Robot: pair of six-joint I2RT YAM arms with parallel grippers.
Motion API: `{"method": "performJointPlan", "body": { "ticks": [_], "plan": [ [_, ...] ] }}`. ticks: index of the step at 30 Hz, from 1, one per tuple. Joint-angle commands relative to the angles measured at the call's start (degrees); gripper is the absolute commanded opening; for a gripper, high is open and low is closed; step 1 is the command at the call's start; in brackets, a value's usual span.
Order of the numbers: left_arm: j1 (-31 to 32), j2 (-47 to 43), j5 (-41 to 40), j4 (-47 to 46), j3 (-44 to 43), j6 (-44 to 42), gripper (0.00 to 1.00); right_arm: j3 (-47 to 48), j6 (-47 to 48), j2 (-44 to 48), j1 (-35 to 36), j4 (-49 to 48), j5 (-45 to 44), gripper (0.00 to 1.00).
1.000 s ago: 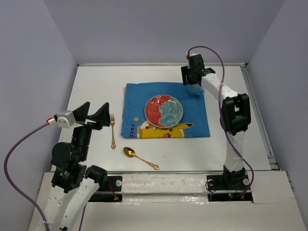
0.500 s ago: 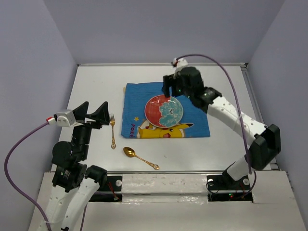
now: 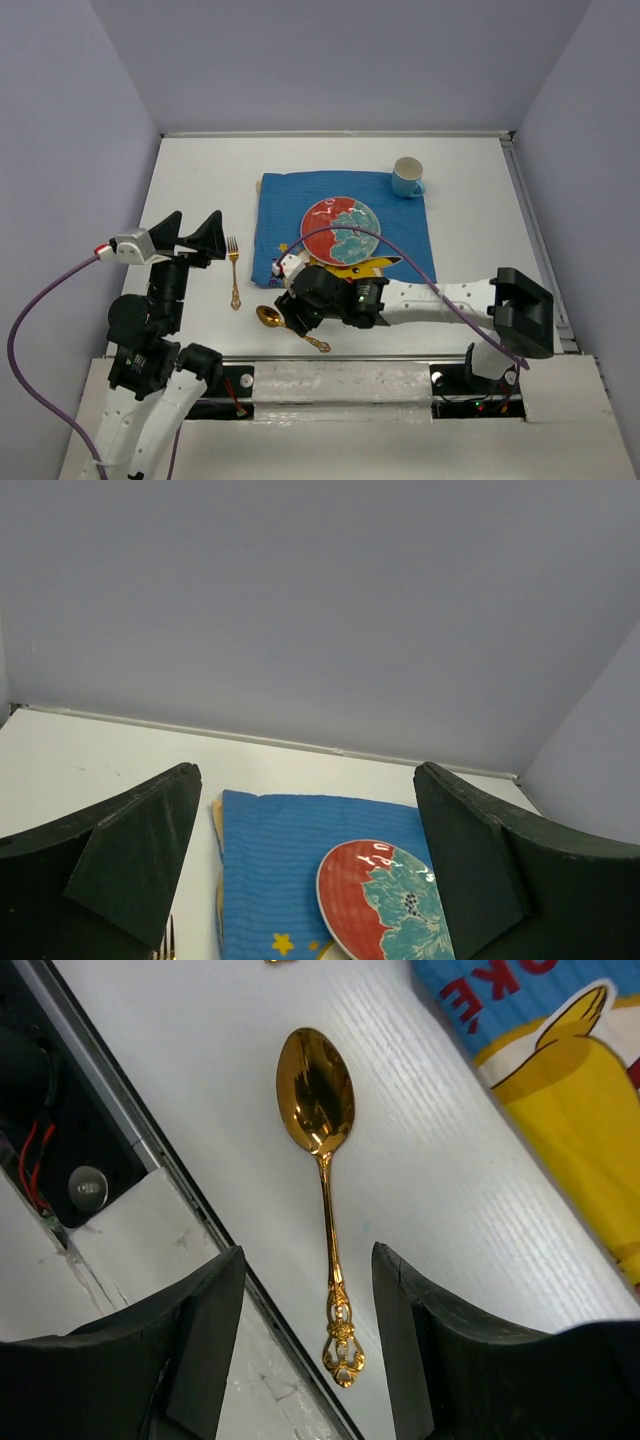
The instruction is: Set the dinner table for one person
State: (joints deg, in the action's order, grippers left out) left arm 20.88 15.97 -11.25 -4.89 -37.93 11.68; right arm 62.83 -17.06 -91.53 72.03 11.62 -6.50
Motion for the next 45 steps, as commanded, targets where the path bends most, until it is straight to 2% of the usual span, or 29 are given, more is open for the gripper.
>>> {"method": "performJointPlan", "body": {
  "ticks": [1, 8, 12, 16, 19, 20, 22, 23, 24, 28, 30, 33, 36, 39, 41, 45],
  "plan": [
    [-0.3, -0.2, -0.3, -2.3, -0.2, -0.3, 0.99, 0.0, -3.4, -5.0, 2.1, -2.6, -2.4, 0.59],
    [-0.2, -0.4, 0.1, -2.2, -0.1, -0.2, 0.99, 4.7, -4.1, -15.1, 4.3, -1.9, -4.4, 0.56],
    [-0.2, -0.5, 0.3, -2.3, -0.1, -0.2, 0.99, 5.4, -4.2, -17.6, 4.3, -1.8, -6.5, 0.55],
    [-0.2, -0.6, 0.6, -2.3, -0.1, -0.2, 0.99, 5.9, -4.7, -19.5, 4.3, -1.6, -6.7, 0.36],
    [-0.2, -0.7, 0.5, -2.3, -0.1, -0.1, 0.99, 6.2, -4.9, -20.3, 4.8, -1.3, -7.0, 0.29],
    [-0.2, -0.7, 0.5, -2.3, -0.1, -0.1, 0.99, 6.3, -4.9, -20.4, 4.8, -1.0, -7.2, 0.19],
    [-0.2, -0.7, 0.6, -2.3, -0.1, -0.1, 0.99, 6.6, -4.9, -20.6, 5.3, -0.5, -8.0, 0.14],
    [-0.3, -0.6, 0.6, -2.3, -0.1, -0.2, 0.99, 6.8, -4.9, -20.6, 5.3, -0.3, -8.1, 0.10],
    [-0.2, -0.7, 0.6, -2.3, -0.1, -0.1, 0.99, 7.0, -5.0, -20.4, 5.3, 0.1, -8.2, 0.00],
    [-0.3, -0.9, 0.4, -2.3, 0.0, -0.1, 0.99, 7.2, -5.9, -16.5, 5.3, 0.2, -9.2, 0.00],
    [-0.3, -0.8, 0.4, -2.2, -0.1, -0.1, 0.99, 7.1, -5.8, -11.7, 5.3, 0.2, -10.7, 0.00],
    [-0.3, -0.8, 0.7, -2.3, -0.1, 0.0, 0.99, 6.7, -4.5, -5.1, 4.8, 0.9, -16.4, 0.00],
    [-0.3, -1.0, 0.7, -2.4, -0.1, 0.0, 0.99, 4.3, -4.6, 1.1, -1.5, 1.3, -18.0, 0.00],
    [-0.2, -1.1, 1.0, -2.4, -0.1, 0.0, 0.99, 0.5, -4.2, 5.3, -11.3, 1.5, -19.3, 0.00],
    [-0.2, -1.1, 1.0, -2.5, 0.0, 0.1, 0.99, -0.4, -3.6, 6.3, -18.8, 1.5, -20.1, 0.00],
    [-0.2, -1.4, 1.1, -2.4, 0.0, 0.1, 0.99, -1.6, -1.1, 6.1, -29.1, -1.2, -21.4, 0.00]
  ]
}}
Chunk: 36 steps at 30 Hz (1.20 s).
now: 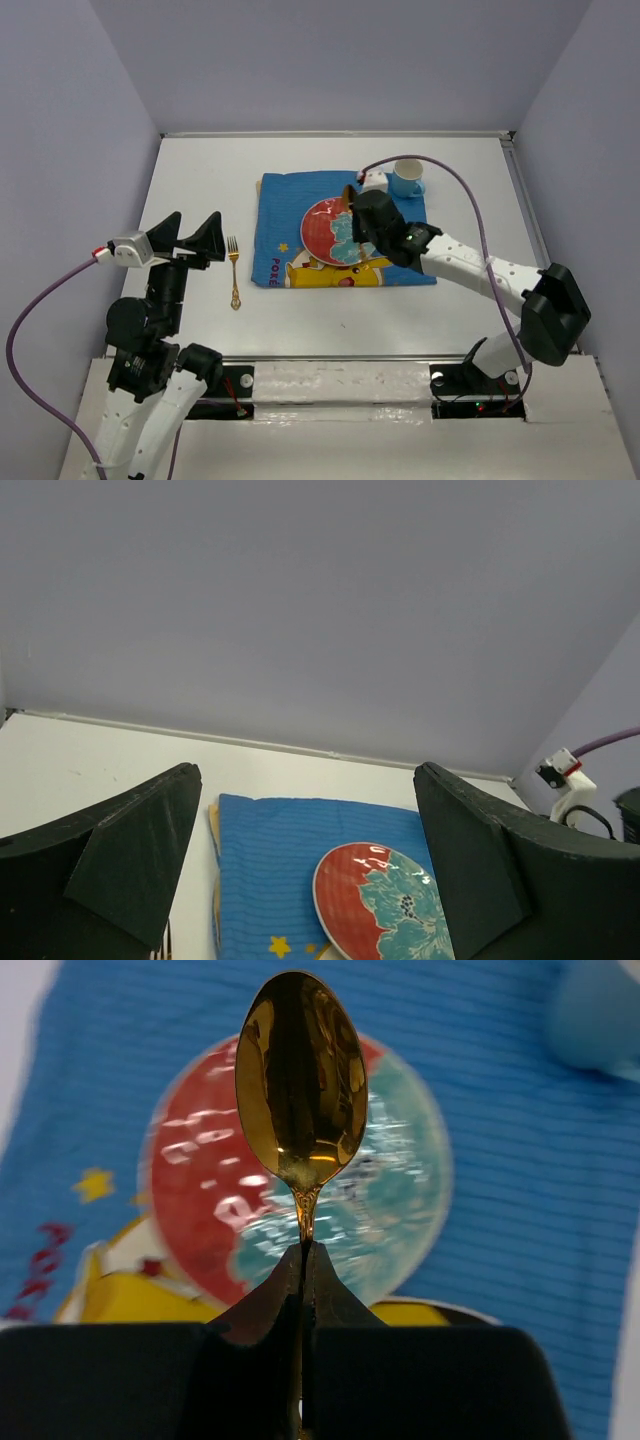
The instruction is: Set the dinner table for one person
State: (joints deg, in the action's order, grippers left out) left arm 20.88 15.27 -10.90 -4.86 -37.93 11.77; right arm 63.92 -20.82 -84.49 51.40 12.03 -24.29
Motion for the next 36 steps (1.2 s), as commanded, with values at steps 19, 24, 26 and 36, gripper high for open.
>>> {"method": "performJointPlan", "body": {
  "ticks": [19, 24, 26, 36],
  "plan": [
    [-0.3, -0.7, 1.3, -2.7, 0.0, 0.3, 0.99, -2.0, 3.4, -12.5, -25.0, -9.3, 4.3, 0.00],
    [-0.3, -0.6, 1.2, -2.6, 0.0, 0.2, 0.99, -0.3, 3.2, -15.0, -25.6, -9.9, 4.4, 0.00],
    [-0.3, -0.6, 1.1, -2.6, 0.0, 0.1, 0.99, 0.2, 3.2, -15.9, -26.2, -10.2, 4.6, 0.00],
    [-0.3, -0.4, 0.3, -2.5, 0.0, 0.1, 0.99, 2.0, 2.4, -19.8, -27.2, -10.4, 5.1, 0.00]
  ]
}}
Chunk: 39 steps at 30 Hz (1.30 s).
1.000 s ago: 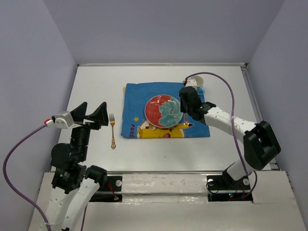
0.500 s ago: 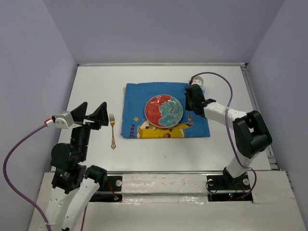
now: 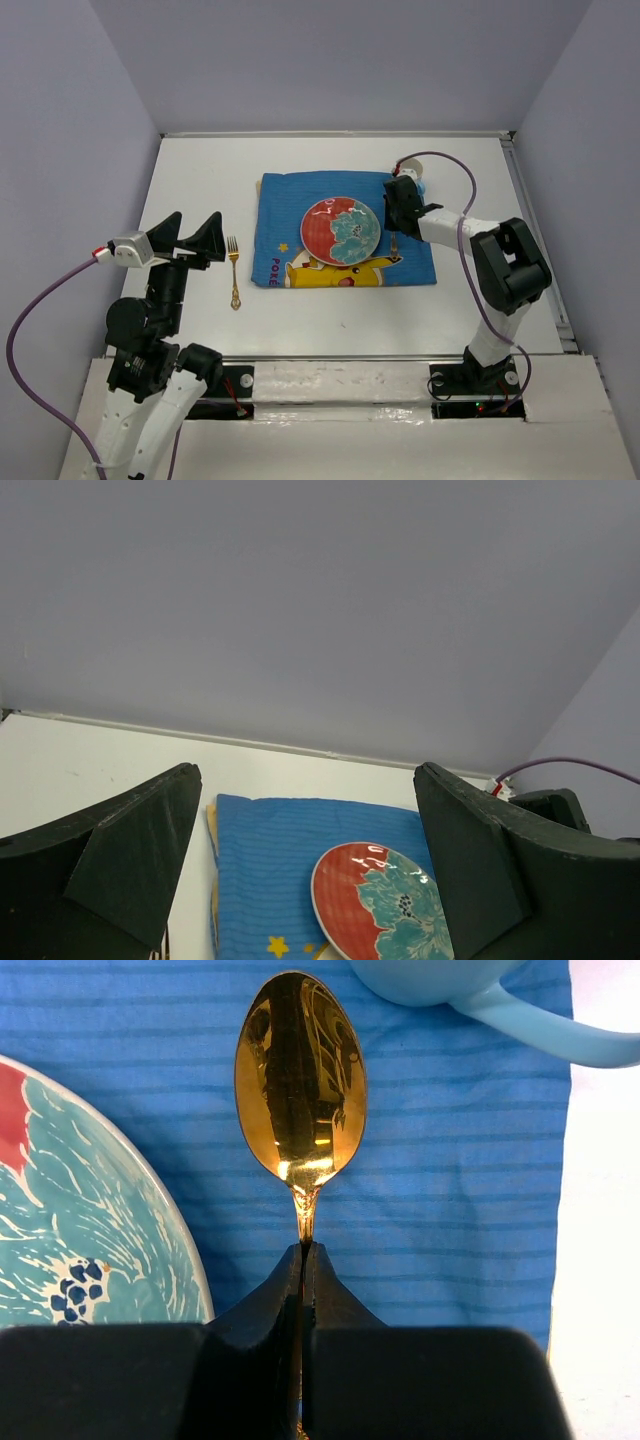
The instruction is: Set the dinner table for one person
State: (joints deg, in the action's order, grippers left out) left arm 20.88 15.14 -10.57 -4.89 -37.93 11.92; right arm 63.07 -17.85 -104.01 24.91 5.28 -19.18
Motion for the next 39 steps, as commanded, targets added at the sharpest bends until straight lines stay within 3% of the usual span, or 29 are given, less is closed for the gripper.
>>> {"method": "performJointPlan", "body": {
  "ticks": [1, 7, 26, 35, 39],
  "plan": [
    [-0.3, -0.3, -0.1, -2.4, 0.0, -0.1, 0.99, 2.9, -0.7, -0.6, -0.7, -3.7, -0.1, 0.00],
    [-0.3, -0.2, 0.0, -2.4, 0.0, 0.0, 0.99, 3.0, -0.8, -1.3, -0.7, -3.6, -0.8, 0.00],
    [-0.3, -0.3, -0.1, -2.5, 0.0, -0.1, 0.99, 3.9, -1.0, -1.6, -0.7, -2.2, -1.5, 0.29],
    [-0.2, 0.2, 0.0, -2.5, 0.0, 0.0, 0.99, 2.9, -1.8, 9.0, -0.7, -0.5, 2.6, 0.33],
    [-0.4, 0.2, -0.1, -2.6, 0.0, -0.1, 0.99, 1.8, -3.2, 13.6, 3.9, -1.2, 4.5, 0.35]
  ]
}}
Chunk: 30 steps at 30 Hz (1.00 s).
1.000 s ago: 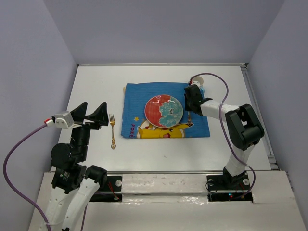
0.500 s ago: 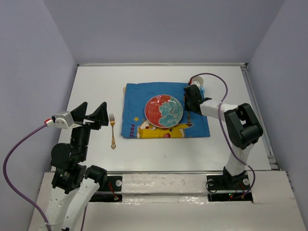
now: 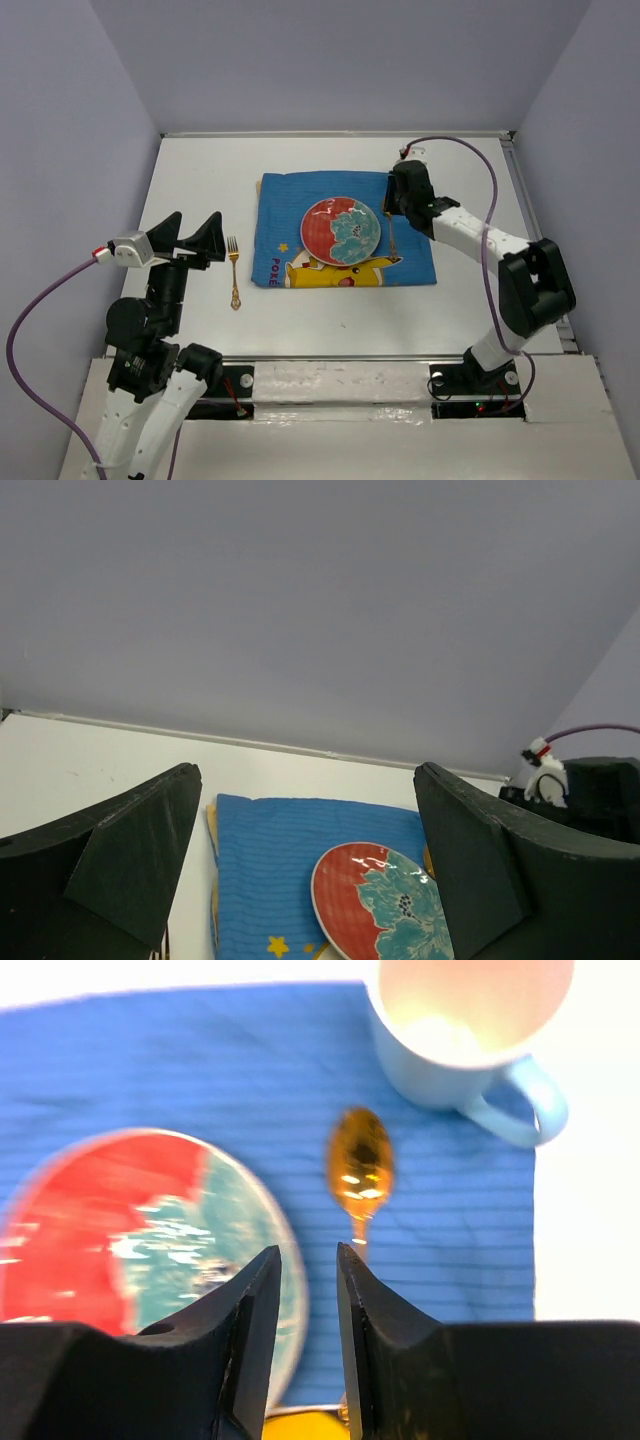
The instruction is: Set the dinner table for one person
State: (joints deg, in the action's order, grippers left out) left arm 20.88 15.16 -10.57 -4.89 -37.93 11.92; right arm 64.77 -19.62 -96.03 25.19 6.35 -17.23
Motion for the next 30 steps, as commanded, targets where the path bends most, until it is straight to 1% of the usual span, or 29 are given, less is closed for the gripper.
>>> {"method": "performJointPlan", "body": {
  "ticks": [1, 2, 4, 6, 7, 8, 9, 10, 12, 13, 14, 15, 16, 17, 19, 22, 25, 26, 27, 28, 30],
  "plan": [
    [-0.5, 0.5, -0.1, -2.6, 0.0, 0.0, 0.99, 0.4, -1.6, 5.8, 4.9, -2.3, 2.5, 0.35],
    [-0.8, 0.6, -0.1, -2.6, 0.1, 0.1, 0.99, 1.0, -1.9, 5.5, 7.8, -2.5, 2.8, 0.35],
    [-0.8, 1.7, -0.2, -2.5, 0.1, 0.2, 0.99, 1.9, -1.9, 4.8, 10.9, -2.5, 2.6, 0.35],
    [-0.8, 3.1, -2.0, -1.2, -0.4, 1.4, 0.99, 3.0, -2.0, 3.9, 14.5, -2.8, 2.0, 0.35],
    [-0.8, 5.2, -2.8, -0.3, -0.7, 2.1, 0.99, 3.0, -2.2, 3.8, 15.3, -3.2, 2.1, 0.35],
    [-0.8, 6.7, -3.1, 2.5, -2.3, 3.2, 0.99, 2.7, -2.9, 4.4, 15.8, -3.9, 3.4, 0.35],
    [-0.8, 8.8, -2.4, 4.5, -3.7, 4.2, 0.99, 2.3, -3.1, 4.9, 15.9, -4.2, 4.6, 0.35],
    [-0.8, 13.1, 0.0, 9.1, -5.6, 6.2, 0.99, 1.1, -3.2, 6.5, 16.6, -4.5, 6.9, 0.35],
    [-0.8, 16.4, 0.6, 12.3, -5.4, 9.3, 0.99, -0.5, -3.2, 8.9, 16.6, -4.5, 8.4, 0.35],
    [-0.8, 18.9, 0.3, 13.7, -4.8, 12.7, 0.99, -2.9, -3.2, 10.5, 16.6, -4.5, 8.8, 0.35],
    [-0.8, 20.1, 0.2, 16.3, -4.6, 14.0, 0.99, -4.1, -3.0, 12.3, 16.6, -4.5, 9.4, 0.35],
    [-0.8, 23.8, -0.1, 19.2, -4.2, 16.4, 0.99, -7.4, -2.7, 18.8, 16.6, -4.4, 10.2, 0.36],
    [-0.8, 23.9, -0.2, 19.7, -4.0, 17.2, 0.99, -8.3, -2.6, 18.9, 16.6, -4.2, 10.6, 0.36],
    [-0.8, 25.1, -0.3, 20.2, -3.8, 17.8, 0.99, -9.1, -2.5, 21.5, 16.6, -4.1, 11.0, 0.36],
    [-1.3, 26.4, -0.6, 21.3, -3.4, 19.2, 0.99, -10.7, -2.0, 23.6, 16.6, -3.3, 11.7, 0.36],
    [-2.1, 26.9, 2.7, 19.8, -1.4, 19.5, 0.99, -12.3, -1.2, 27.3, 16.6, -2.7, 10.7, 0.36],
    [-5.3, 30.1, 4.1, 20.9, -0.7, 19.3, 0.99, -13.2, -0.2, 30.4, 16.6, -2.0, 9.8, 0.36],
    [-7.0, 32.4, 4.2, 21.3, -0.4, 18.5, 0.99, -14.0, 0.0, 31.2, 16.6, -1.8, 9.3, 0.36],
    [-7.8, 32.4, 4.2, 21.7, -0.4, 18.1, 0.99, -14.5, 0.1, 31.9, 16.6, -1.5, 9.2, 0.36],
    [-8.7, 34.2, 5.4, 21.8, 0.1, 18.0, 0.93, -14.9, 0.1, 33.6, 16.6, -0.9, 8.2, 0.36],
    [-9.5, 37.4, 6.2, 22.3, 0.3, 17.8, 0.84, -16.8, -0.2, 35.6, 16.6, -0.9, 7.4, 0.36]
  ]
}}
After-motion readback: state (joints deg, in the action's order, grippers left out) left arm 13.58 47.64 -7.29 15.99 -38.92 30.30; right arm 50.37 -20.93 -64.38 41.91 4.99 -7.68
